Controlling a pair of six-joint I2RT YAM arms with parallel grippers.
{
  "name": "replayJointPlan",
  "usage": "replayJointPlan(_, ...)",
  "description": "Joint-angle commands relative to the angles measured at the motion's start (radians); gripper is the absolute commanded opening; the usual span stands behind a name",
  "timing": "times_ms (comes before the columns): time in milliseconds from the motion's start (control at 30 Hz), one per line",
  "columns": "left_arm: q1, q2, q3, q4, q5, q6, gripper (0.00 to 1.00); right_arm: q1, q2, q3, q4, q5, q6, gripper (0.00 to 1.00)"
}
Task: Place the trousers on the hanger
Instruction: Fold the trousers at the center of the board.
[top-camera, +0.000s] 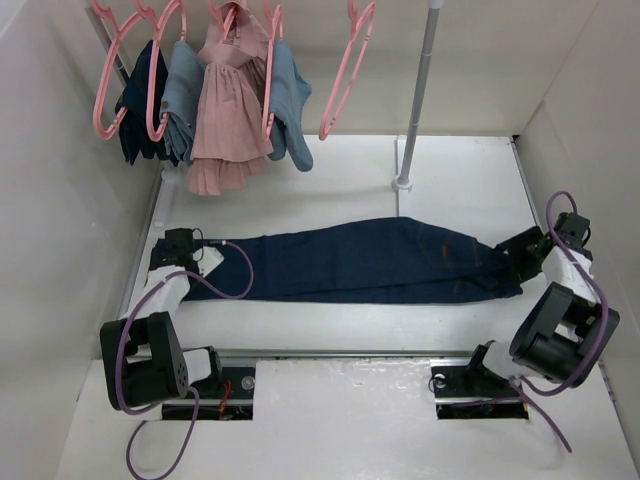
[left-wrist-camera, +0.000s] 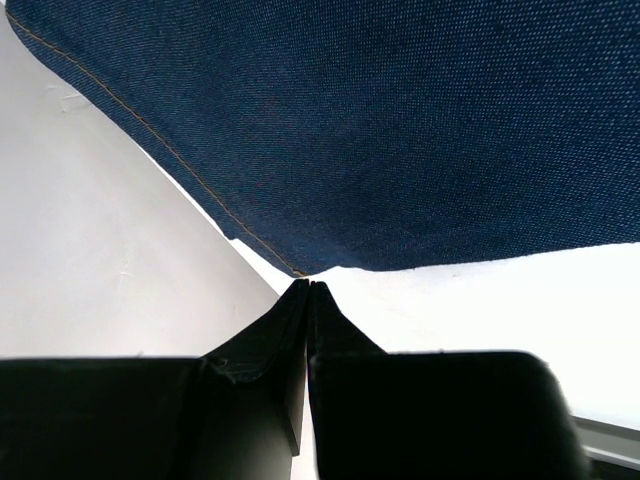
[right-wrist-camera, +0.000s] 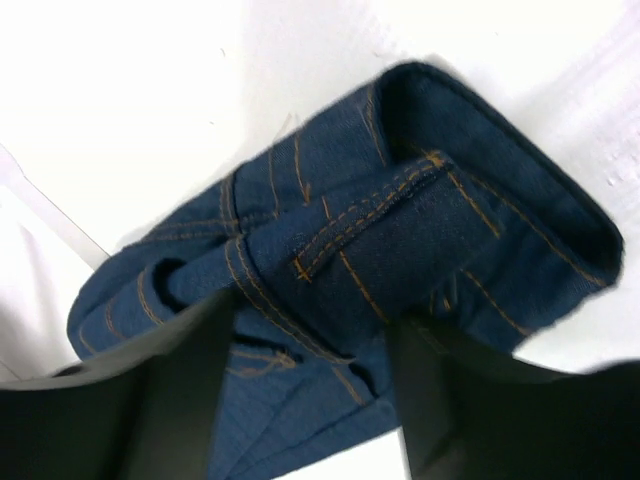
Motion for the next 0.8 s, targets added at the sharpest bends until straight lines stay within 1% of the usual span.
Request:
replayJointPlan(0, -0.005, -0.019, 0.028, -0.023, 0.005, -0.024, 0.0, -0.006, 0.006, -0.007, 0.145, -0.025, 0.037, 0.62)
replayJointPlan(33, -0.005, -0.019, 0.028, -0.034, 0.005, -0.024, 0.0, -0.006, 0.006, -0.007, 0.158, -0.037, 0.037, 0.53)
replayJointPlan(133, -0.005, -0.019, 0.037, -0.045, 0.005, -0.024, 0.0, -0.006, 0.016, 0.025, 0.149, -0.021, 0.003, 0.37)
replayJointPlan(167, -0.005, -0.019, 0.037, -0.045, 0.005, -0.024, 0.0, -0.006, 0.029, 0.039, 0.149, -0.021, -0.006, 0.24)
replayJointPlan(200, -0.005, -0.019, 0.037, -0.045, 0.005, -0.024, 0.0, -0.006, 0.042, 0.039, 0.149, -0.01, -0.024, 0.16)
replayJointPlan(233, -0.005, -0.019, 0.037, -0.045, 0.005, -0.033, 0.0, -0.006, 0.043, 0.039, 0.149, -0.01, -0.024, 0.05)
replayJointPlan(267, -0.005, -0.019, 0.037, -0.054, 0.005, -0.033, 0.0, -0.006, 0.058, 0.05, 0.149, -0.01, -0.033, 0.0)
replayJointPlan(367, -0.005, -0.019, 0.037, -0.091, 0.026, -0.033, 0.0, -0.006, 0.076, 0.061, 0.159, -0.059, -0.043, 0.0)
replayJointPlan(400, -0.005, -0.019, 0.037, -0.124, 0.027, -0.033, 0.08, -0.006, 0.076, 0.07, 0.159, -0.059, -0.043, 0.0)
replayJointPlan(433, -0.005, -0.029, 0.037, -0.143, 0.027, -0.011, 0.27, -0.006, 0.063, 0.07, 0.159, -0.059, -0.043, 0.0)
replayJointPlan(500, -0.005, -0.029, 0.009, -0.181, 0.027, 0.014, 0.39, -0.006, 0.053, 0.093, 0.159, -0.068, -0.052, 0.0)
replayJointPlan(533, -0.005, -0.029, -0.018, -0.192, 0.008, 0.032, 0.45, -0.006, 0.04, 0.102, 0.15, -0.068, -0.052, 0.0)
replayJointPlan(567, -0.005, -0.029, -0.036, -0.192, -0.006, 0.054, 0.52, -0.006, 0.03, 0.113, 0.133, -0.068, -0.064, 0.0)
replayJointPlan(600, -0.005, -0.038, -0.055, -0.192, -0.033, 0.104, 0.55, -0.006, 0.03, 0.125, 0.124, -0.057, -0.078, 0.0)
replayJointPlan(667, 0.008, -0.048, -0.099, -0.148, -0.055, 0.156, 0.57, -0.006, 0.03, 0.168, 0.095, -0.057, -0.101, 0.0)
replayJointPlan(733, 0.03, -0.048, -0.1, -0.058, -0.02, 0.187, 0.58, -0.006, 0.03, 0.202, 0.084, -0.073, -0.101, 0.0)
replayJointPlan(767, 0.03, -0.048, -0.08, -0.04, 0.015, 0.187, 0.6, -0.006, 0.03, 0.213, 0.084, -0.073, -0.101, 0.0)
